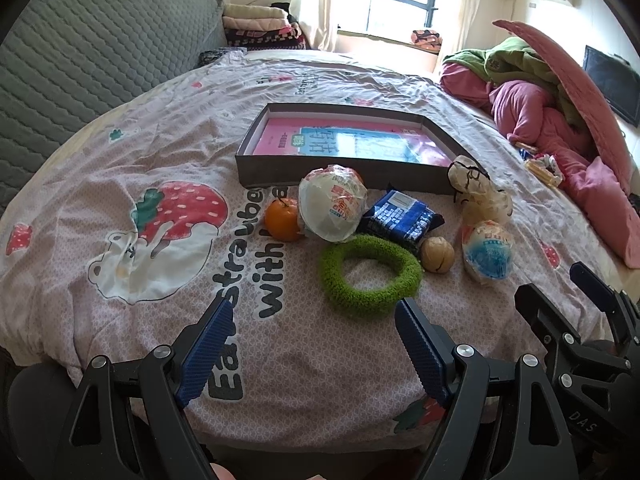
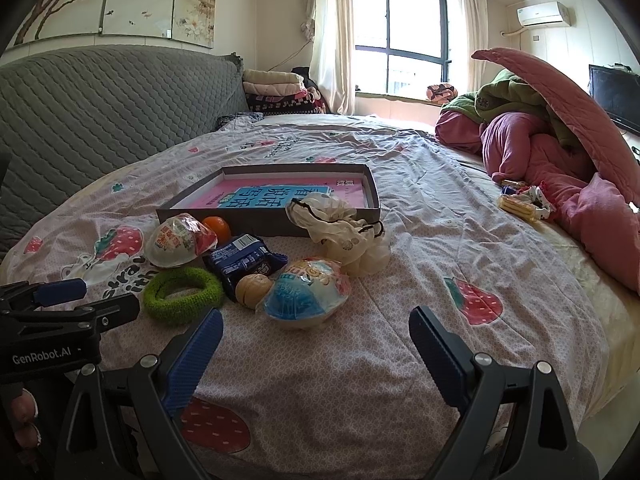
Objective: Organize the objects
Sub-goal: 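Grasp the white red-labelled wrapped egg with left gripper while right gripper grasps the blue wrapped egg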
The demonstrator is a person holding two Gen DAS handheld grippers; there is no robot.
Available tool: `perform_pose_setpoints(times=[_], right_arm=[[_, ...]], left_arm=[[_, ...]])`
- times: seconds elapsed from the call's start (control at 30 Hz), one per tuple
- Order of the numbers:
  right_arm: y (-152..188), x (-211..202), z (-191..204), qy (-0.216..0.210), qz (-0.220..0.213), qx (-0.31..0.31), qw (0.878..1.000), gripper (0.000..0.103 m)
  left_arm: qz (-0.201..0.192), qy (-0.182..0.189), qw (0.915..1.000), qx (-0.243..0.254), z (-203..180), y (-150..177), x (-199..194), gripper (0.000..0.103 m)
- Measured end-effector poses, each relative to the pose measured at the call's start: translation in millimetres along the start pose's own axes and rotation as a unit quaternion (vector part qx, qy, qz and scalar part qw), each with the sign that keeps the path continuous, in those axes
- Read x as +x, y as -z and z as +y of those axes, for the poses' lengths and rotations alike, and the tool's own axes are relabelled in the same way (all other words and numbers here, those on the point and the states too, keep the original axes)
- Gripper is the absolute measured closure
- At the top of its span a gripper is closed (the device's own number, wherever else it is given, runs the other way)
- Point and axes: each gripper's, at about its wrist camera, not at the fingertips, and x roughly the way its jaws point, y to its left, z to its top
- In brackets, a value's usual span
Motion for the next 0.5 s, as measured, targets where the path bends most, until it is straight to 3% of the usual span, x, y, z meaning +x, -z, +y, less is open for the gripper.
perform_pose_setpoints(times=[0.5], right_arm=[[-5.2, 16.8, -6.9, 0.002, 0.019, 0.02, 1.0, 0.009]], left_arm=[[-0.007, 0.005, 1.0, -0.002, 9.4, -22.8, 22.6, 0.019]])
